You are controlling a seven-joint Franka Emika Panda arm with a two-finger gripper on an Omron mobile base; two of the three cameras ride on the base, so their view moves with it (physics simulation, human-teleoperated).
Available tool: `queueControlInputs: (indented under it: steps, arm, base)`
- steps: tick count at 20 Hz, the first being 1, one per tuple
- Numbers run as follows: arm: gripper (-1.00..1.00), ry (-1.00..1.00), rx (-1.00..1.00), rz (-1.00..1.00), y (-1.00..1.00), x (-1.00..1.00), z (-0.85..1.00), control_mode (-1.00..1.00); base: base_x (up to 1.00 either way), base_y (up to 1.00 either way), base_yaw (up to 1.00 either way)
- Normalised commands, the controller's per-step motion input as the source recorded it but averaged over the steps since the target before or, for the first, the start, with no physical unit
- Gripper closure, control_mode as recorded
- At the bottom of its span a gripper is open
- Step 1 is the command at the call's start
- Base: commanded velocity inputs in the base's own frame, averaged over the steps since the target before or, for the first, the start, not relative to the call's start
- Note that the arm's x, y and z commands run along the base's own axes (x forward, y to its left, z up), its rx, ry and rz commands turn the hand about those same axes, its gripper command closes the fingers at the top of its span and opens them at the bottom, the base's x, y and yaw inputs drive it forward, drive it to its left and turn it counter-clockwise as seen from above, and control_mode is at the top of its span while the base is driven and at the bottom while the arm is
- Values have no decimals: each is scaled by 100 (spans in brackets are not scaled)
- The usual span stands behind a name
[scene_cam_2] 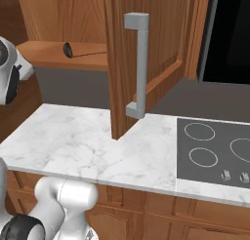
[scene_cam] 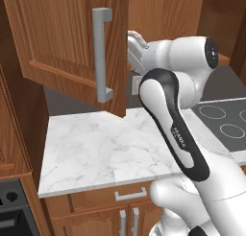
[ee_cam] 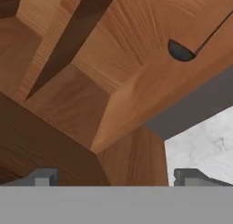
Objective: Open the cabinet and move the ladle to the pot. Then close the cabinet.
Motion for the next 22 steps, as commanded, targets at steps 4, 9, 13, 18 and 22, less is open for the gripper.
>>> queueControlInputs:
  steps: [4, 9, 13, 18, 22]
  arm:
    - [-100, 0, 0, 9, 73, 0, 0, -100]
    - [-100, 0, 0, 10, 62, 0, 0, -100]
    - [-100, 0, 0, 8, 43, 0, 0, -100]
    - [-100, -2, -4, -1, -18, 0, 0, -100]
    - [-100, -8, -19, -9, -69, 0, 3, -100]
  base:
    - [0, 0, 0]
    - [0, 0, 0]
    - [0, 0, 0]
    - [0, 0, 0]
    - [0, 0, 0]
